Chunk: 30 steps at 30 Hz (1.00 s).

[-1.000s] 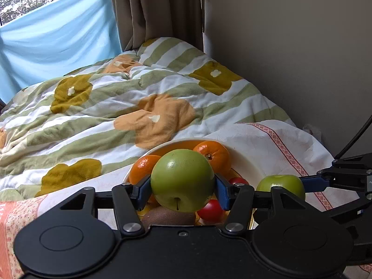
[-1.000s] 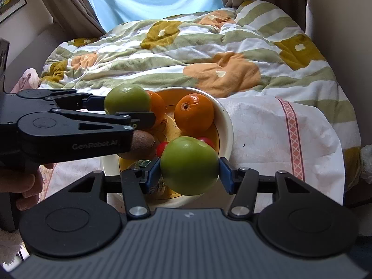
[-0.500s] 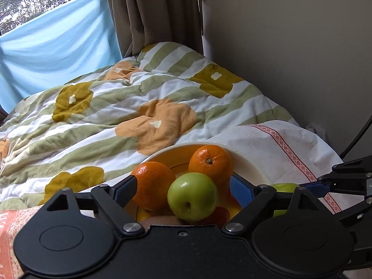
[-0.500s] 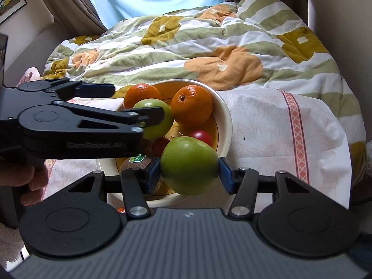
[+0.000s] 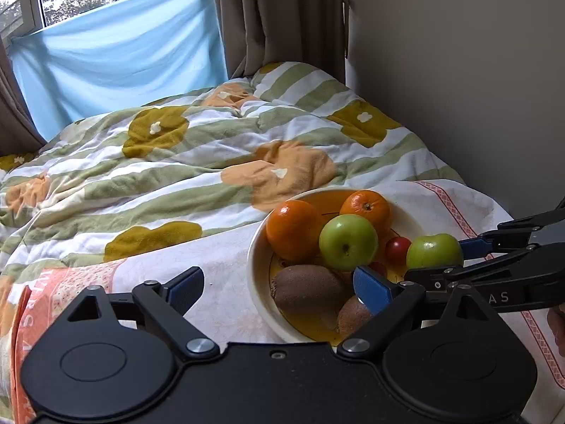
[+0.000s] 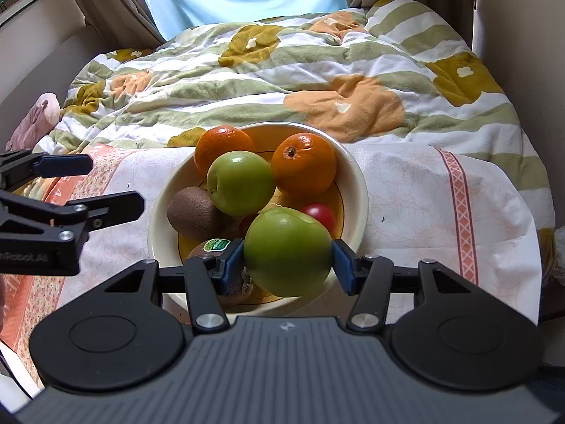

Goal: Organize fruits
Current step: 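Carry the green apples into the bowl and open both grippers, then move both grippers back toward the two orange mandarins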

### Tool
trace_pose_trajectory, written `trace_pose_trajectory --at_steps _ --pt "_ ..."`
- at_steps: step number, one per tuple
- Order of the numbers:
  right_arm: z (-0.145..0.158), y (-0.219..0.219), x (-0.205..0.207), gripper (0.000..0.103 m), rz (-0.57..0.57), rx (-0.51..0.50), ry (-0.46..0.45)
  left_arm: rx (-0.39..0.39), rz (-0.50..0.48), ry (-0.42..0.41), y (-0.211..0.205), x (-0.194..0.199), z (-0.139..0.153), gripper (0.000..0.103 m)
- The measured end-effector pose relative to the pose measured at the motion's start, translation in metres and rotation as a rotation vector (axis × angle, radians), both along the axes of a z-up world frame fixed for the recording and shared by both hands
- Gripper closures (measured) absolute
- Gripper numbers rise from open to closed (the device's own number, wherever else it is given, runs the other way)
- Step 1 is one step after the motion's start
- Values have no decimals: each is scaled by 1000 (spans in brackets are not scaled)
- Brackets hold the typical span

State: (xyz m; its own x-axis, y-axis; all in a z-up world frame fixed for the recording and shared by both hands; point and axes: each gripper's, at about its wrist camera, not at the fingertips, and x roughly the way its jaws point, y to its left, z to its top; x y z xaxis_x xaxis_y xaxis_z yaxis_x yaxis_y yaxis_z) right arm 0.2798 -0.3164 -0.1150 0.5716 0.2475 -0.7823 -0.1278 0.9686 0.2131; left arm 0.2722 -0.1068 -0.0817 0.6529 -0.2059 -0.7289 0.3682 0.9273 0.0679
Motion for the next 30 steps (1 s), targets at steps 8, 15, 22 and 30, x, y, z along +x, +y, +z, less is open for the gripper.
trace_pose_trajectory --at_steps 8,15,22,30 --pt "-7 2 6 35 -12 -4 12 3 38 9 17 -13 -3 9" --pt "-3 4 2 0 -28 11 -34 0 53 19 20 -20 -6 9" --pt "5 4 -6 0 -19 6 -80 -8 69 7 22 -28 -2 9" --pt "25 7 -21 0 -2 -26 -138 -47 94 -20 30 -42 13 9"
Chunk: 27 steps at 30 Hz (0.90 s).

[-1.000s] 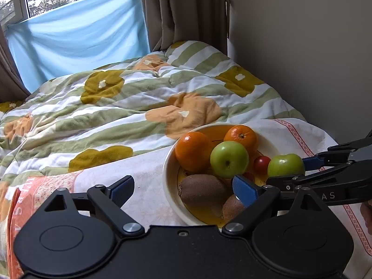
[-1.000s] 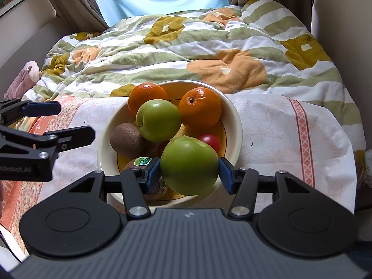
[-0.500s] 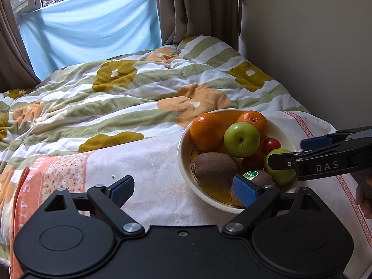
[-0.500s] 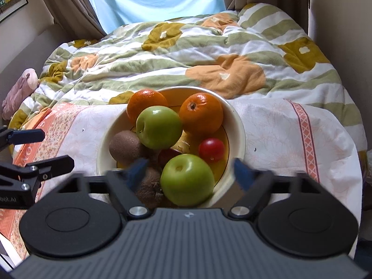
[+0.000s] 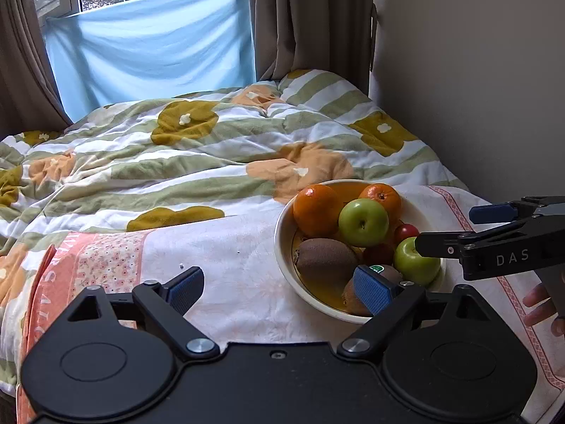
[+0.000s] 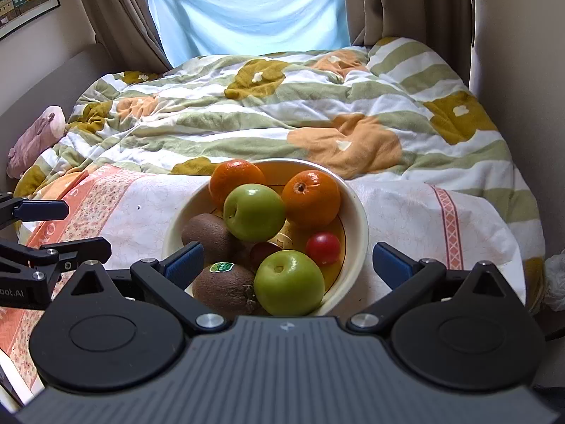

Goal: Organize fruits
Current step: 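Move both grippers back toward the two orange mandarins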

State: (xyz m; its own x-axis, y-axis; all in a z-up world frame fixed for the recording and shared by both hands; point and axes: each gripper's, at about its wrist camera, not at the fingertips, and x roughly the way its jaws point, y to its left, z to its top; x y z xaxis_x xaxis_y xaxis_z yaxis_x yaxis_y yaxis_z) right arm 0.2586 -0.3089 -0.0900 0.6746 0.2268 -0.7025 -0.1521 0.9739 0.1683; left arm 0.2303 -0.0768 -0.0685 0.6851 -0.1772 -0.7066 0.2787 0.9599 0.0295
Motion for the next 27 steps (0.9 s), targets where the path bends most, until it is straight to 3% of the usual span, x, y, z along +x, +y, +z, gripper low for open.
trace_pose_trajectory --at_steps 12,21,27 --pt "48 15 -60 0 -115 -55 -21 -62 -52 -58 27 -37 36 9" --pt "62 36 -120 0 -215 -66 -50 -101 -110 -61 50 -65 39 9" --pt "55 50 -150 0 -255 -81 -41 -103 -179 -56 50 -77 32 9"
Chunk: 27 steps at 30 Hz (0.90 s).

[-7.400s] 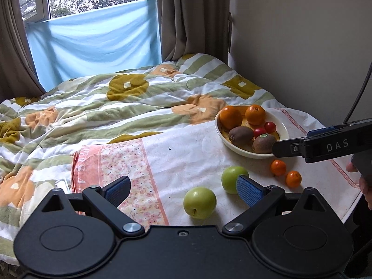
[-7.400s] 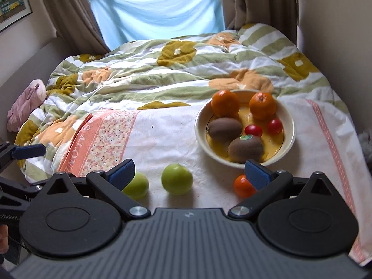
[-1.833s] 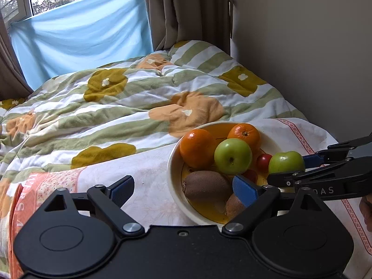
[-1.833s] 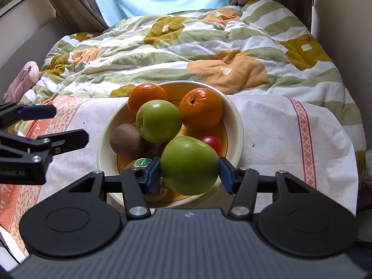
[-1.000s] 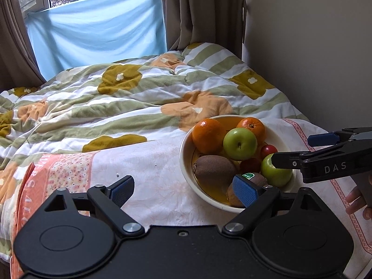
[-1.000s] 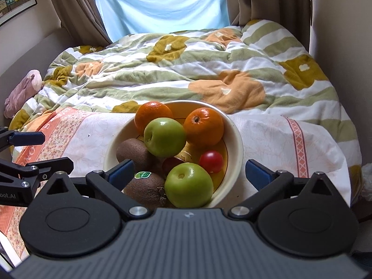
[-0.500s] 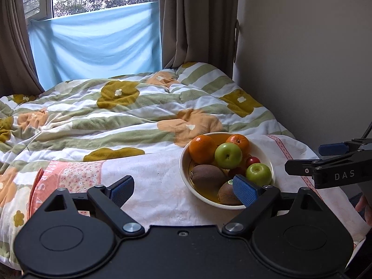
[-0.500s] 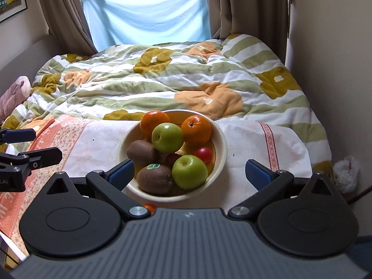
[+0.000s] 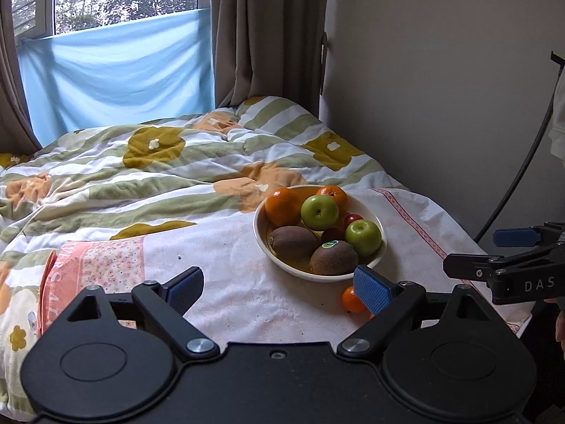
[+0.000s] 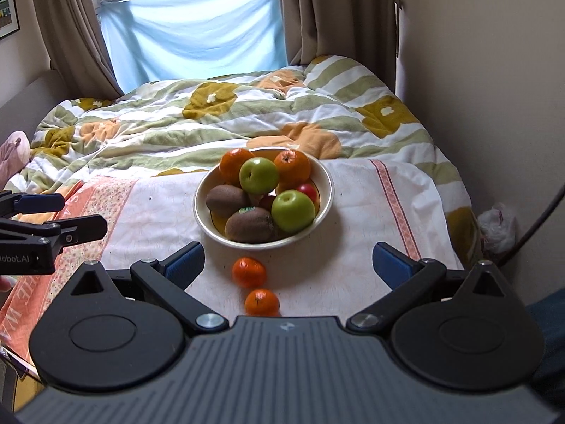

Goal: Organize fruits
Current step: 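Move both grippers back toward the two orange mandarins, then grasp a mandarin with the left gripper while the right gripper grasps the other mandarin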

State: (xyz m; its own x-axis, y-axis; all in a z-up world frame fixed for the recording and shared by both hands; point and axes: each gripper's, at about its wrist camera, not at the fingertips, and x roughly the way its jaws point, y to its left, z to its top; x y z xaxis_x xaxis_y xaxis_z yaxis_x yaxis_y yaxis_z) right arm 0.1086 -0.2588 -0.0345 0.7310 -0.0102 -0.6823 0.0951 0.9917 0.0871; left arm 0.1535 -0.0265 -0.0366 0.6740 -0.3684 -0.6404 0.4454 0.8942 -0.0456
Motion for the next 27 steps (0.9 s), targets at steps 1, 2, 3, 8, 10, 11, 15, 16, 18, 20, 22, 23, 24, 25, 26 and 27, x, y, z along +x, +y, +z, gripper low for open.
trace_pose_trajectory --at_steps 1,2,3,8,10,11,15,16,18,20,22,23,24,25,26,27 --pt "-3 2 -5 0 -5 -1 4 0 -10 3 -1 -1 -2 9" --pt "-5 4 -9 0 -9 -2 9 2 -23 5 -1 -2 -3 9" --pt "-9 6 -13 0 -12 -3 14 4 -34 5 -3 -2 -5 9" --pt "-27 10 -27 0 -12 -4 47 7 -80 22 -13 -2 -15 9" --pt "-34 11 -29 0 -10 -7 56 9 -99 29 -21 0 -20 9" --pt "-38 10 -30 0 -7 -8 59 13 -110 32 -25 1 -23 9" --pt "-55 10 -29 0 17 -22 71 31 -159 51 -48 11 -41 9" --pt "-61 9 -27 0 28 -33 75 35 -168 59 -54 15 -46 9" --pt "-70 10 -26 0 46 -42 80 41 -185 78 -66 21 -57 10" --pt "-78 10 -24 0 61 -38 87 53 -198 97 -77 28 -67 12" --pt "-85 10 -22 0 72 -31 90 64 -203 117 -87 34 -76 16" --pt "-88 9 -21 0 76 -27 89 66 -204 129 -92 37 -81 17" --pt "-91 9 -20 0 80 -22 88 66 -205 142 -96 41 -85 20" --pt "-94 8 -18 0 83 -17 88 68 -201 152 -99 44 -89 23" --pt "-96 8 -17 0 86 -12 89 72 -195 163 -103 47 -93 24" --pt "-99 7 -15 0 90 -7 90 76 -189 174 -105 51 -97 27"
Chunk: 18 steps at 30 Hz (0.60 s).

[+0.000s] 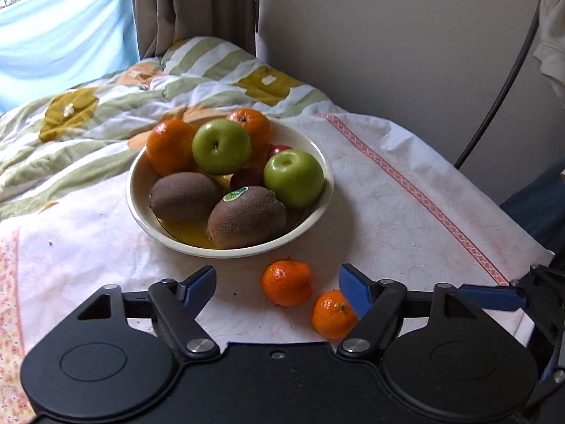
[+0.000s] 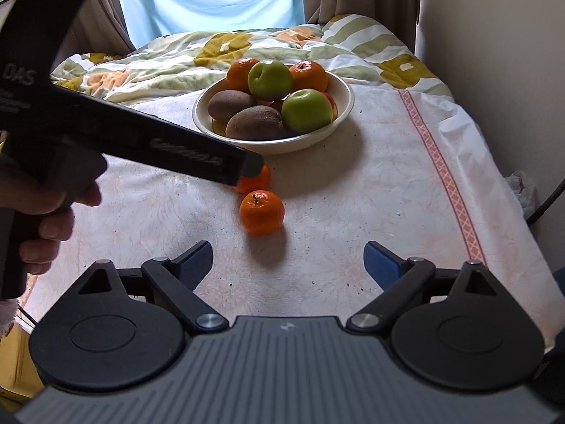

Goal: Organize fruits
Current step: 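Grasp a mandarin with the left gripper while the right gripper grasps the other mandarin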

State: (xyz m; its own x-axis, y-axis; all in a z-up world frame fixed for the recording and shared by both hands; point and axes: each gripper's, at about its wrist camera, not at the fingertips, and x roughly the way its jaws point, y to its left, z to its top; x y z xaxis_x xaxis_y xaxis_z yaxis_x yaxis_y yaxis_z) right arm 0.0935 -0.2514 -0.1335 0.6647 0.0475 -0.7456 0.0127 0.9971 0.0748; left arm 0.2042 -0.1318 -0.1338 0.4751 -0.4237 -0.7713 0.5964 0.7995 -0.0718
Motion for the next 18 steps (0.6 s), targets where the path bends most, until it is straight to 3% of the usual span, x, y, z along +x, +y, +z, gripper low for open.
trace_pose_trajectory --at_steps 6,11,14,18 --pt "-8 -1 8 0 20 21 -4 14 32 60 -9 17 -17 40" --pt "-9 -1 13 0 40 25 -7 12 23 92 -14 20 -21 44" --pt "-10 -2 16 0 50 29 -5 13 20 101 -17 20 -23 59" --pt "-12 -4 22 2 58 36 4 17 15 100 -19 20 -24 59"
